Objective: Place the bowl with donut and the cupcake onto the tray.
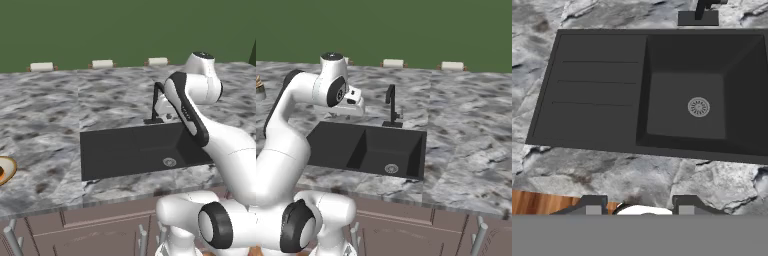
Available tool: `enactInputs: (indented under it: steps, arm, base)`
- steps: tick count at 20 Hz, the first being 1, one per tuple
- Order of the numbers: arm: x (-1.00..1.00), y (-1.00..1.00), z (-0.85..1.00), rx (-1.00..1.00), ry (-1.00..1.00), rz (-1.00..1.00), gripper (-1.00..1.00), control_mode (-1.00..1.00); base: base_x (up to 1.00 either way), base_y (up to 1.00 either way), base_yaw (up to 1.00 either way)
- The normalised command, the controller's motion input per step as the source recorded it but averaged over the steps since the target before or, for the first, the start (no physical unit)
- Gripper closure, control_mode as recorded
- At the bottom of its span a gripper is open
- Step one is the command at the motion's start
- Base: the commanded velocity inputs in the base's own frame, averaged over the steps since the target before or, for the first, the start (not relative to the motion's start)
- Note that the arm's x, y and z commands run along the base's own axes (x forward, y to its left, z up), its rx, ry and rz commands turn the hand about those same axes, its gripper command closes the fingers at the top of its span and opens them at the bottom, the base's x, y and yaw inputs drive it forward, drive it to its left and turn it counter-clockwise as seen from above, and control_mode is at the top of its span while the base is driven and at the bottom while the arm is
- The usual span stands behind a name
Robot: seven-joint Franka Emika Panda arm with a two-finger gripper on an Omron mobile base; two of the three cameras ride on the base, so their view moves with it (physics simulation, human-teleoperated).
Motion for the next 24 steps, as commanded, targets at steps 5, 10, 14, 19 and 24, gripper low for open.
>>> enactInputs:
  steps: [5, 10, 14, 19, 24]
  arm:
    - [-0.43, -0.03, -0.03, 0.0, -0.07, 0.01, -1.0, -1.0]
    - [-0.66, -0.02, -0.02, 0.0, -0.13, 0.03, -1.0, -1.0]
    - [-0.43, 0.0, -0.03, 0.0, -0.07, 0.02, -1.0, -1.0]
    - [-0.01, 0.0, 0.0, 0.0, 0.0, 0.0, -1.0, -1.0]
    - [-0.35, -0.02, -0.13, -0.01, -0.01, 0.0, -1.0, 1.0]
  base:
    - [0.0, 0.0, 0.0]
    - [0.0, 0.0, 0.0]
    - [0.0, 0.0, 0.0]
    - [0.0, 0.0, 0.0]
    - [-0.25, -0.01, 0.01]
